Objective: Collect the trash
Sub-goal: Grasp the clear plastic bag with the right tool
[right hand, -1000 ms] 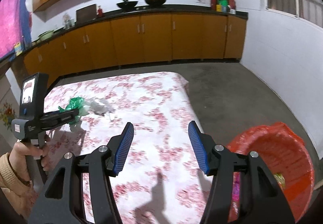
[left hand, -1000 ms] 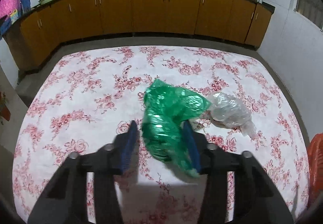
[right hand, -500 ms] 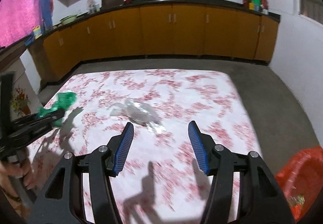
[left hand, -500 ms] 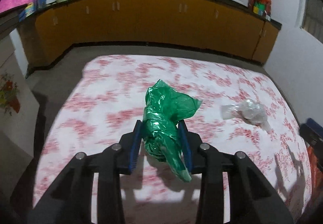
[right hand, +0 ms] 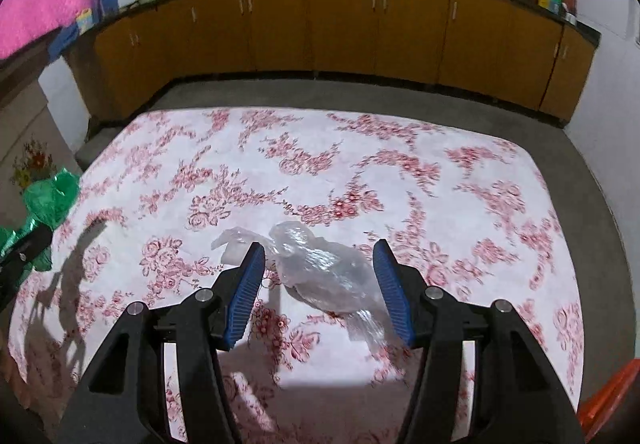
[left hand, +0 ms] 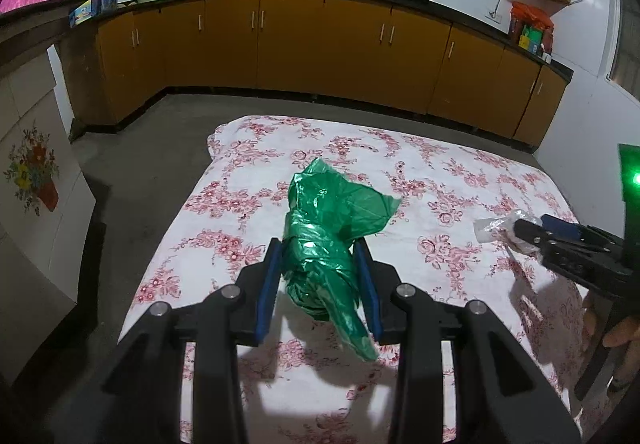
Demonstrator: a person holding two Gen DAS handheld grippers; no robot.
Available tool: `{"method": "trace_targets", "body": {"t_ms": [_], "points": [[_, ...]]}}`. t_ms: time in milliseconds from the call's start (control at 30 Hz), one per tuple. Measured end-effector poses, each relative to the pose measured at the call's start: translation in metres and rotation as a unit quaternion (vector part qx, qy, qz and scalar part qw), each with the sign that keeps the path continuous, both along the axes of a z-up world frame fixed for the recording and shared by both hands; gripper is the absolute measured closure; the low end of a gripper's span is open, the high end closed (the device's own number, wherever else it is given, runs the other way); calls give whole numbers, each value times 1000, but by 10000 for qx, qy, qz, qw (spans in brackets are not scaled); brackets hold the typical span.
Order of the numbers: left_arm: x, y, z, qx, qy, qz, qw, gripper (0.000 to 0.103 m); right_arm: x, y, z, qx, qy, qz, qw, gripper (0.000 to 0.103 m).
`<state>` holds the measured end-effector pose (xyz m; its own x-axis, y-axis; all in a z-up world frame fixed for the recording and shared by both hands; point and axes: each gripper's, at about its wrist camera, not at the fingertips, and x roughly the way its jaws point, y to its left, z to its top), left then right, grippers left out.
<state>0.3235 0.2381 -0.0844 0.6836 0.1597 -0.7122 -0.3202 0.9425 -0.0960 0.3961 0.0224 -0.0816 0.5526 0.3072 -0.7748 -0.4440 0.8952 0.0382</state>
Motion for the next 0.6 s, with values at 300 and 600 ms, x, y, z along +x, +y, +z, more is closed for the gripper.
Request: {"method": "trace_targets", "body": {"t_ms": [300,600], "points": [[-1,-8,-1,-35,16,-109,9999,67,0,-5,-6,-124,178,83,9997,69],[-5,-38,10,-57,-41,-383,9992,67,-32,-44,14,116,52,-131,9998,71]]}}
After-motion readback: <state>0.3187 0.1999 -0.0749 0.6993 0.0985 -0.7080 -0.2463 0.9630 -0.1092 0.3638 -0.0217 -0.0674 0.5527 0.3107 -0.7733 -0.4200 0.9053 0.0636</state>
